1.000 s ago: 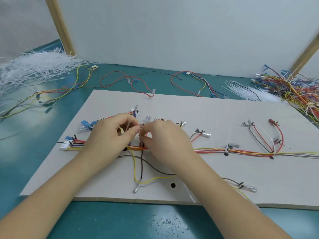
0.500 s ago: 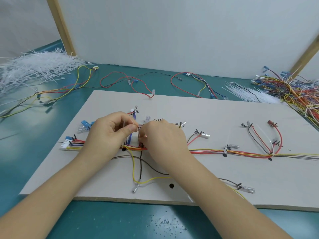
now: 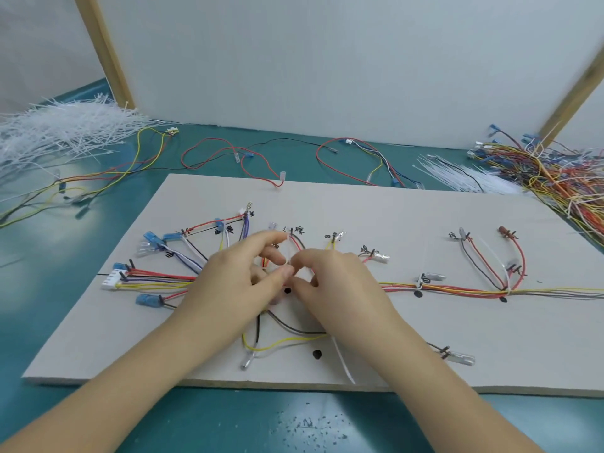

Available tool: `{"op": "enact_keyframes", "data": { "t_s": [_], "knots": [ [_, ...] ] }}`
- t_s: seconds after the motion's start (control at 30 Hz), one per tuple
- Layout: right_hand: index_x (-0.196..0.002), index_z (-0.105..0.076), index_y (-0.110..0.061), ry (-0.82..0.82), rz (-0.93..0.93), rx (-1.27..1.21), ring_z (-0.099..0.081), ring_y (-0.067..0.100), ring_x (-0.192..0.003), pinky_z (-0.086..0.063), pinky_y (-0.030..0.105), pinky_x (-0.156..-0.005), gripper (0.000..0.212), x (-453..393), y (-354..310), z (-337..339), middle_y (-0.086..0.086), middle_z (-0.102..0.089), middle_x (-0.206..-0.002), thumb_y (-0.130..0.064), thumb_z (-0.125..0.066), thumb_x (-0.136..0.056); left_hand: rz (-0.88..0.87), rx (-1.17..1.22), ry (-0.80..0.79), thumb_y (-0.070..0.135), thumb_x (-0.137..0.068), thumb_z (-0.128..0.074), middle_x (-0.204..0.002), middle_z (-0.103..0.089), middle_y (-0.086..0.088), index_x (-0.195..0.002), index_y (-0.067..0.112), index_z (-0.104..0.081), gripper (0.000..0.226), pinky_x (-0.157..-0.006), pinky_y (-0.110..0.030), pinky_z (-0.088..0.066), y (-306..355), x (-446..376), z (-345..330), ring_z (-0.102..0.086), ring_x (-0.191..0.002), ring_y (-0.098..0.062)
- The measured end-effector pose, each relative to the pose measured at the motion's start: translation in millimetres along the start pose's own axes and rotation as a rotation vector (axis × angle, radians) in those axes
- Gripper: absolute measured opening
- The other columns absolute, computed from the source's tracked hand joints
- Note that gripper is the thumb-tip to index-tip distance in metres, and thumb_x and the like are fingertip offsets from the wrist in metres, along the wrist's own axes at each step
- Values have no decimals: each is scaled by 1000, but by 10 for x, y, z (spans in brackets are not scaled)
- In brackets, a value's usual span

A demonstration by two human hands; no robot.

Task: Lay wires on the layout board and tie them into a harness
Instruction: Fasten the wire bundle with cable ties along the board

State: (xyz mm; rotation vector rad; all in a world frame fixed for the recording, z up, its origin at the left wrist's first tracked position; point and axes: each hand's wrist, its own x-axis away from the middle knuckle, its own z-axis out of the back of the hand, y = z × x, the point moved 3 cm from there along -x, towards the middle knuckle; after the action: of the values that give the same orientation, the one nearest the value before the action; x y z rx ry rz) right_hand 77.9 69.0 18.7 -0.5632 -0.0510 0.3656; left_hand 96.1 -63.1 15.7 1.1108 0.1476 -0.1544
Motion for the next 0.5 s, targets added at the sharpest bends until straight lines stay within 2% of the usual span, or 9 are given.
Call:
{"op": "enact_keyframes", "data": {
  "t_s": [0.03, 0.1, 0.17, 0.23, 0.3, 0.4, 0.5],
  "knots": [
    [-95, -63, -29, 15, 8, 5, -53, 23, -75, -41, 31, -64, 12, -2, 5, -14, -7, -45, -63, -32, -53, -90, 14, 19, -7, 8, -86, -62, -83, -65, 6, -101, 33, -60, 29, -59, -23, -52, -25, -8, -5, -65, -59, -11],
    [-92, -63, -30, 40, 17, 10, -48, 21, -70, -34, 30, -60, 9, -7, 19, -25, -9, -38, -56, -31, -54, -89, -71, -49, 36, 3, -84, -63, -79, -65, 3, -86, 30, -65, 28, -62, -26, -52, -3, -30, 20, -64, -61, -10],
    [-93, -63, -30, 44, 14, 6, -46, 19, -70, -33, 30, -60, 9, -8, 34, -26, -11, -37, -56, -33, -55, -89, -174, -136, 65, 5, -83, -65, -78, -64, 7, -76, 26, -65, 21, -65, -19, -49, 52, -44, 35, -61, -67, -5],
    [-95, -62, -28, 43, 21, -10, -50, 23, -75, -39, 32, -63, 11, -19, 37, -27, -8, -45, -62, -32, -54, -90, -238, -169, 29, 10, -80, -64, -79, -64, 10, -77, 22, -67, 13, -66, -9, -43, 98, -36, 10, -59, -74, -2],
    [-98, -61, -26, 36, 27, -10, -52, 27, -79, -40, 34, -63, 13, -21, 36, -45, 0, -56, -73, -28, -51, -90, -280, -214, -29, 13, -80, -61, -78, -62, 14, -78, 19, -67, 8, -67, -7, -39, 112, -16, -33, -56, -75, 1],
    [-101, -60, -24, 44, 32, 36, -52, 30, -80, -37, 34, -62, 16, 5, 34, -76, 2, -52, -72, -33, -48, -94, -294, -226, -21, 15, -78, -55, -75, -62, 14, -76, 21, -62, 10, -66, -10, -39, 100, 7, -28, -55, -75, -4],
    [-93, -54, -23, 31, 5, 59, -45, 29, -73, -31, 33, -60, 16, 8, 17, -81, -1, -45, -66, -39, -51, -93, -246, -98, -15, 14, -77, -54, -75, -64, 10, -73, 30, -57, 17, -67, -12, -42, 61, 12, 1, -58, -74, -4]
  ]
}}
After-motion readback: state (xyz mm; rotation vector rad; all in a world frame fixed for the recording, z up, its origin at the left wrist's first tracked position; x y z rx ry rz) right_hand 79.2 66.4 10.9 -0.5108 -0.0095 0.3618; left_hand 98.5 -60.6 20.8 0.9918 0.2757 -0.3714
